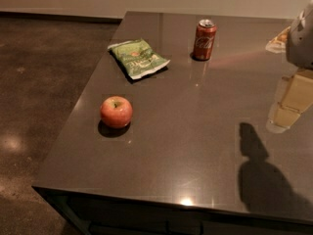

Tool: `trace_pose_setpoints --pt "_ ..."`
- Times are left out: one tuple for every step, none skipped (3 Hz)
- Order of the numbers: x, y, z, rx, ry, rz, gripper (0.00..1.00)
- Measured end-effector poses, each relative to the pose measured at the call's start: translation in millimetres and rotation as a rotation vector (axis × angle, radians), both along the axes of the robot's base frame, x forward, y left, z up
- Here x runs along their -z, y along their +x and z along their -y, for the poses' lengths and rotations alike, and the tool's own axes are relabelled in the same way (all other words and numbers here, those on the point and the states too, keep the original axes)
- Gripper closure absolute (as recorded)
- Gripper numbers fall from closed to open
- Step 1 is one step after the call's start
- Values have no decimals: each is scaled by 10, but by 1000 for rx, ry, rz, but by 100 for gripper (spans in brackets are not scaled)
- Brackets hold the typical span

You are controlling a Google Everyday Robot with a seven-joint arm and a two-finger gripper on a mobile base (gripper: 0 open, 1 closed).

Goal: Move apple near coke can

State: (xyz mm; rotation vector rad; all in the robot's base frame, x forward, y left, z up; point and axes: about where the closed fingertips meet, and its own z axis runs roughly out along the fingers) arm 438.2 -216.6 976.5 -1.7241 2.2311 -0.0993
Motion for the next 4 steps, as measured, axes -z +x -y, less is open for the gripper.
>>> trace_pose_setpoints --pt "0 0 0 0 0 0 0" --pt "-2 14 -68 -18 13 13 0" --pt "51 95 -397 -80 62 31 0" --pt "98 180 -803 -144 125 25 0"
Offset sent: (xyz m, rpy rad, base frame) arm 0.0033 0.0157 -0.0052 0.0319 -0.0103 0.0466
